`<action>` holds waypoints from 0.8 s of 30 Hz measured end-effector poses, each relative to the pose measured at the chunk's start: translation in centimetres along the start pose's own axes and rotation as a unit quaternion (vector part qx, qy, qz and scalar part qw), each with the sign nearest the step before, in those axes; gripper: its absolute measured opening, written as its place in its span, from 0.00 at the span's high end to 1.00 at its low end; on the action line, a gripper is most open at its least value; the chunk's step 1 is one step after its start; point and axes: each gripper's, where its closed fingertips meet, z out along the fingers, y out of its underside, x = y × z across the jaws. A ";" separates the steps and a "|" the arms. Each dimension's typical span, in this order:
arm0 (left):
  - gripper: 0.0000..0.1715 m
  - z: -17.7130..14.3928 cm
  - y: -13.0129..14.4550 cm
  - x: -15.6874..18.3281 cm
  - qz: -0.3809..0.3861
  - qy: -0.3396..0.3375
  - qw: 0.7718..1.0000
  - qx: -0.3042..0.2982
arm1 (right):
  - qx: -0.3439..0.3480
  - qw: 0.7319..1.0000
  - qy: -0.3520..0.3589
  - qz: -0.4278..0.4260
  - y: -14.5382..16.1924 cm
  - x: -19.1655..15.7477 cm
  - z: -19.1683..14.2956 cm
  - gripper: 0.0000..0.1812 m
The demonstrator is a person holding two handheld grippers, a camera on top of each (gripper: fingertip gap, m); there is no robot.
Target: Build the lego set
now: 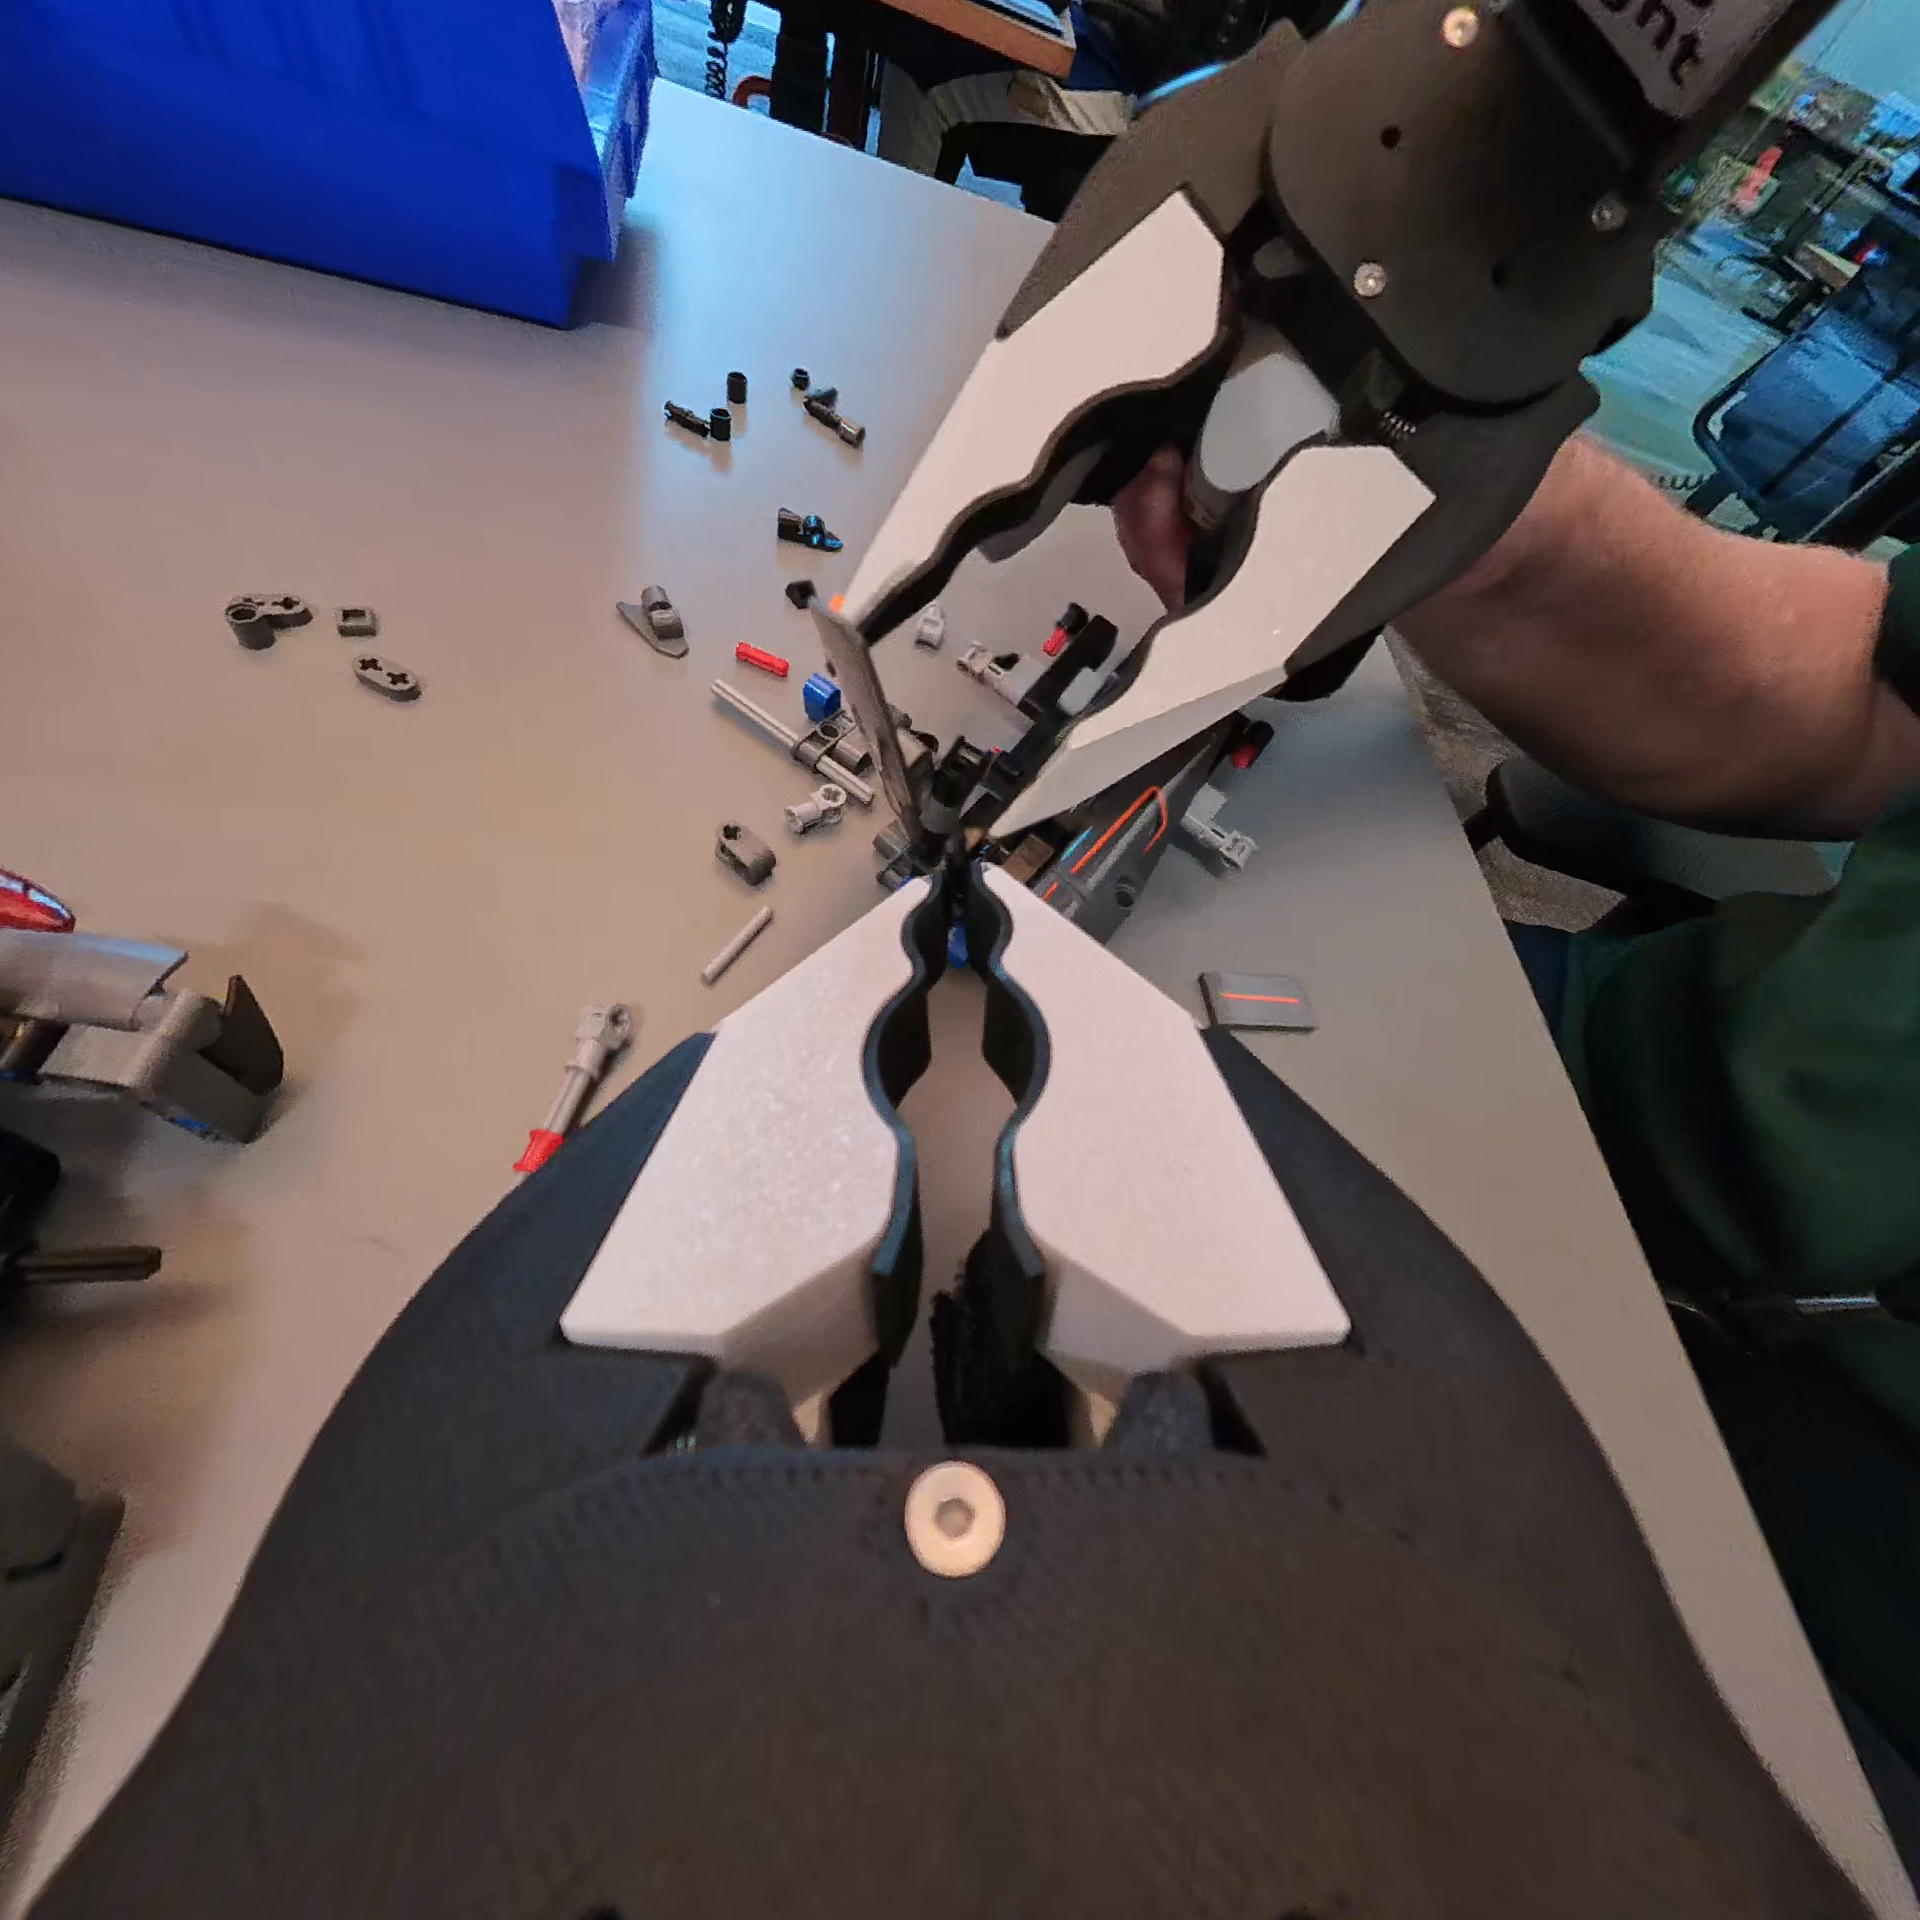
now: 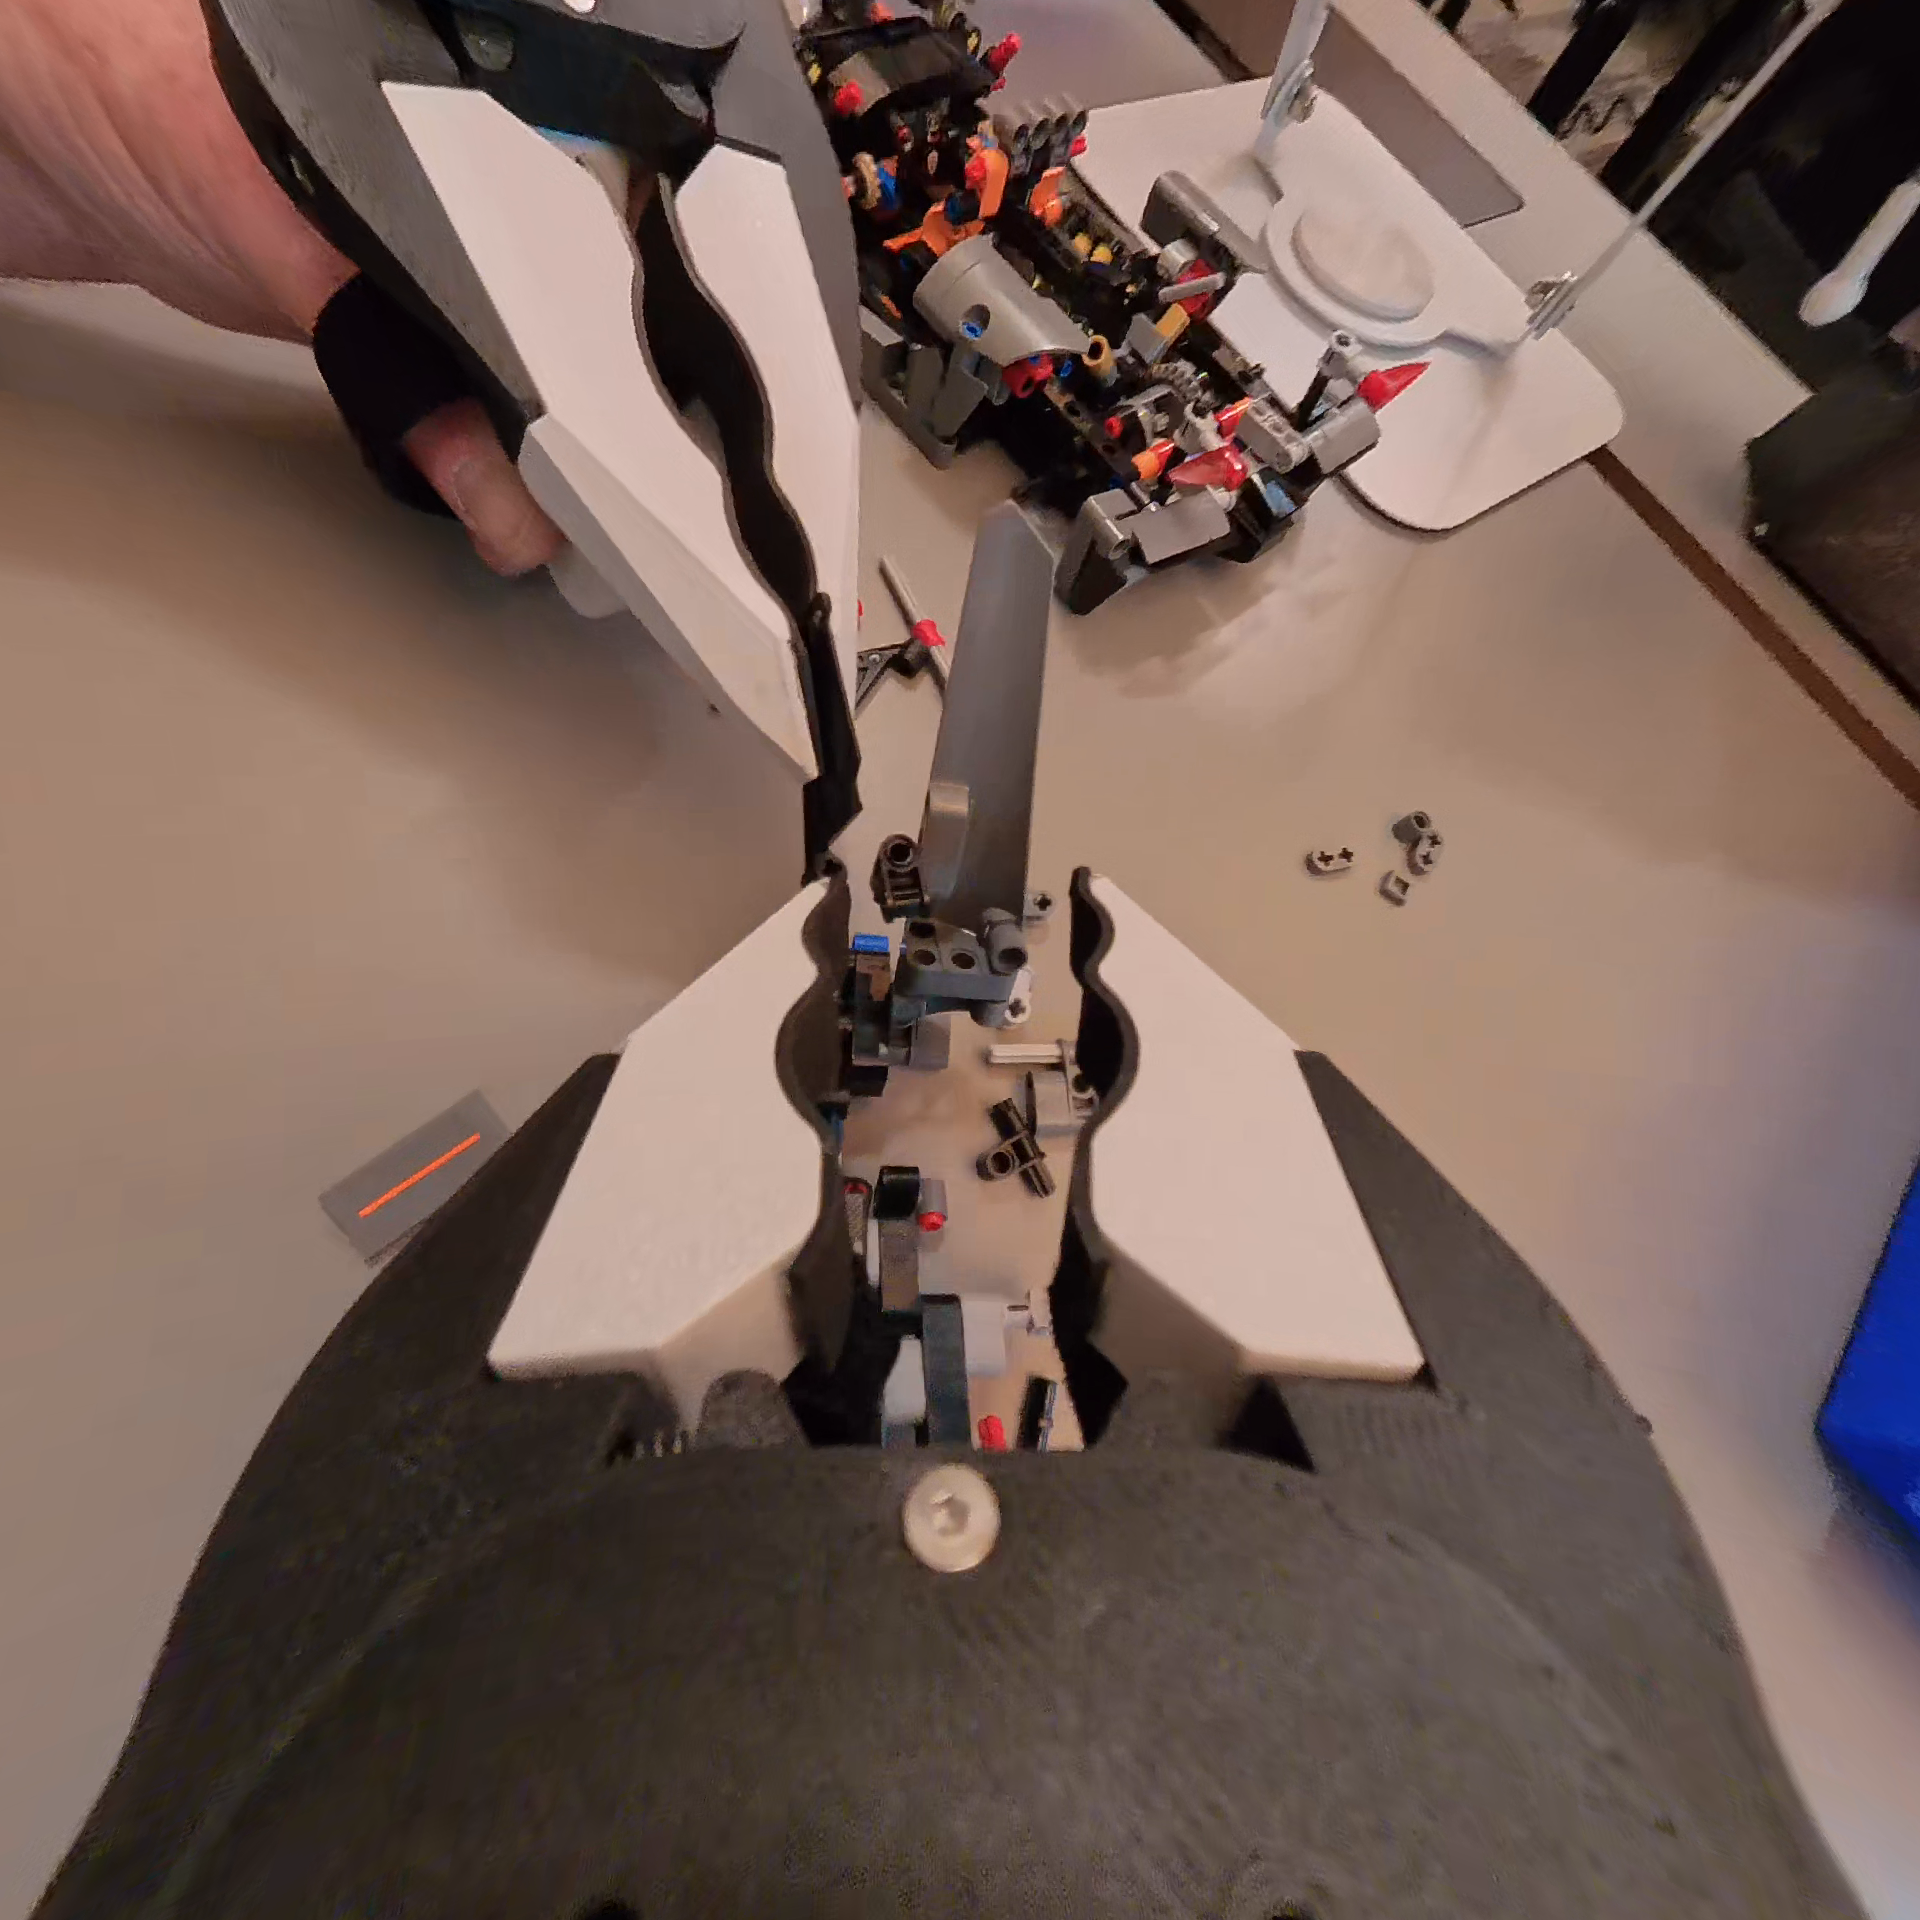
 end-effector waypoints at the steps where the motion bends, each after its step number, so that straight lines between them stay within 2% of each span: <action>1: 1.00 0.0 0.0 -0.1 0.003 -0.001 1.000 -0.002 | -0.004 1.000 -0.010 0.001 0.1 0.0 0.1 0.79; 5: 1.00 -0.2 -0.2 -0.5 0.004 0.001 1.000 -0.005 | -0.001 0.999 -0.050 0.006 0.0 -0.3 0.2 0.86; 12: 1.00 0.4 0.4 -0.8 0.002 0.016 1.000 -0.020 | 0.011 0.996 -0.089 0.006 -0.1 -0.3 0.4 0.86; 24: 1.00 0.4 -0.4 -0.8 0.007 0.028 1.000 0.001 | 0.050 0.988 -0.143 0.026 -0.3 -0.2 0.3 0.87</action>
